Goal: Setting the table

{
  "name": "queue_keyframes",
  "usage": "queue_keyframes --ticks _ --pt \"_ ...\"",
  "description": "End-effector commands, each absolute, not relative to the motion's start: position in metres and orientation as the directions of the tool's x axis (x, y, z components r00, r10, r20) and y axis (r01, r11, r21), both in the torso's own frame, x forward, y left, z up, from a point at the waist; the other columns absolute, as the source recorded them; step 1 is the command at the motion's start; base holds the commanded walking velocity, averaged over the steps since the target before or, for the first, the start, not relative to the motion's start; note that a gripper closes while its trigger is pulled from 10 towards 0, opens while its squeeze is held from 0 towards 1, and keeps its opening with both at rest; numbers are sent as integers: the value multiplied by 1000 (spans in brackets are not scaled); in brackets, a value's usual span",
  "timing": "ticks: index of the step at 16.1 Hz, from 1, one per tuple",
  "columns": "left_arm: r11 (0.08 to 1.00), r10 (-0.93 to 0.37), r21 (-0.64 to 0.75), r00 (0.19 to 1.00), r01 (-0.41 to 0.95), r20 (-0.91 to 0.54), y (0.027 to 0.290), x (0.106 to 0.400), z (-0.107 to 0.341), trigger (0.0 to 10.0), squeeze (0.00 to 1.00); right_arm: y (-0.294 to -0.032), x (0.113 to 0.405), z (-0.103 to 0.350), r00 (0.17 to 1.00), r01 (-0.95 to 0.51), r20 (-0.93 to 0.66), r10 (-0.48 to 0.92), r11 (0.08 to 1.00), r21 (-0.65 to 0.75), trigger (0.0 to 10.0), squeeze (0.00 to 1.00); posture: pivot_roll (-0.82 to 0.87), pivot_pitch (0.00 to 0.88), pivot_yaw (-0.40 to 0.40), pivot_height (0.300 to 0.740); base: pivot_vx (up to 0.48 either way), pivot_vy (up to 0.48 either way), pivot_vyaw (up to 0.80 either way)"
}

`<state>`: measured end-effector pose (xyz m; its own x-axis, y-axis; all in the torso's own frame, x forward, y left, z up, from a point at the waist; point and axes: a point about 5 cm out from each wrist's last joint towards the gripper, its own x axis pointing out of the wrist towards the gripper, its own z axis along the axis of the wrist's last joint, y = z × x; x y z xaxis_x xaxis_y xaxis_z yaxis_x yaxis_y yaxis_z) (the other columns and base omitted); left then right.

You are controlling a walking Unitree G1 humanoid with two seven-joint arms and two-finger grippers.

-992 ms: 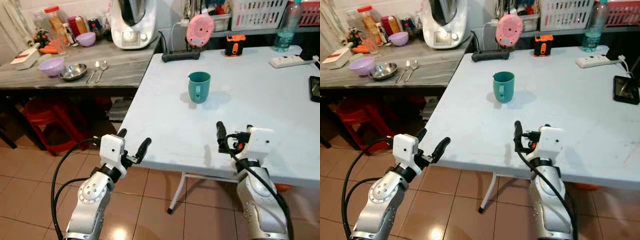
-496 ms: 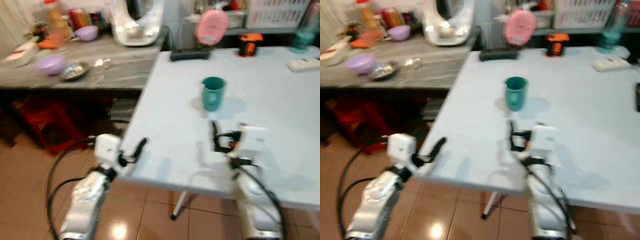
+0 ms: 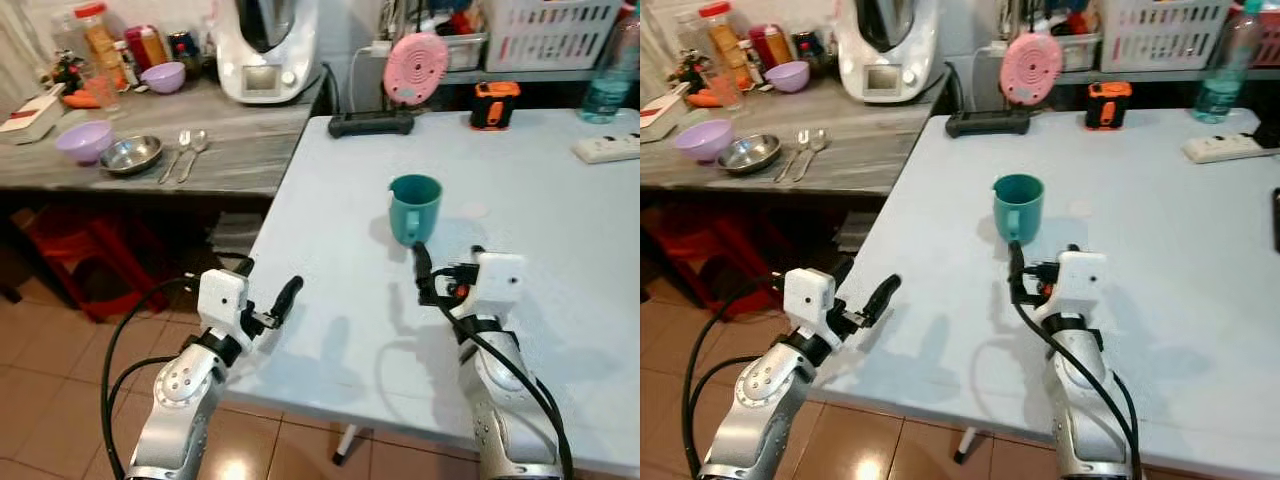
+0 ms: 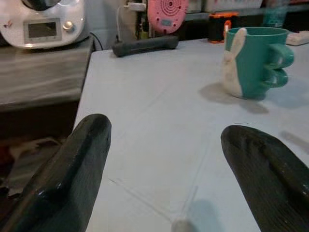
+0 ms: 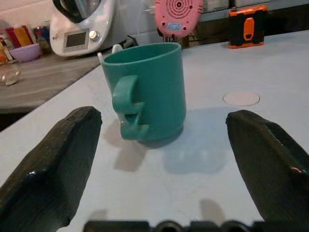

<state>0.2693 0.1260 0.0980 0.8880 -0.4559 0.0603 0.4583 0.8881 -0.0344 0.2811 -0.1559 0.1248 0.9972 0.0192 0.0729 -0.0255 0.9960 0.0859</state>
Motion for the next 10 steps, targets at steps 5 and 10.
queue_keyframes --ticks 5,10 --pt "708 -695 -103 715 699 73 111 247 96 10000 0 -141 305 125 998 -57 37 55 998 32 10000 0 -70 42 122 740 0 0 0" --pt "682 -721 -115 690 723 64 113 243 95 10000 0 -132 339 130 998 -67 7 67 998 -7 10000 0 -49 55 108 740 0 0 0"
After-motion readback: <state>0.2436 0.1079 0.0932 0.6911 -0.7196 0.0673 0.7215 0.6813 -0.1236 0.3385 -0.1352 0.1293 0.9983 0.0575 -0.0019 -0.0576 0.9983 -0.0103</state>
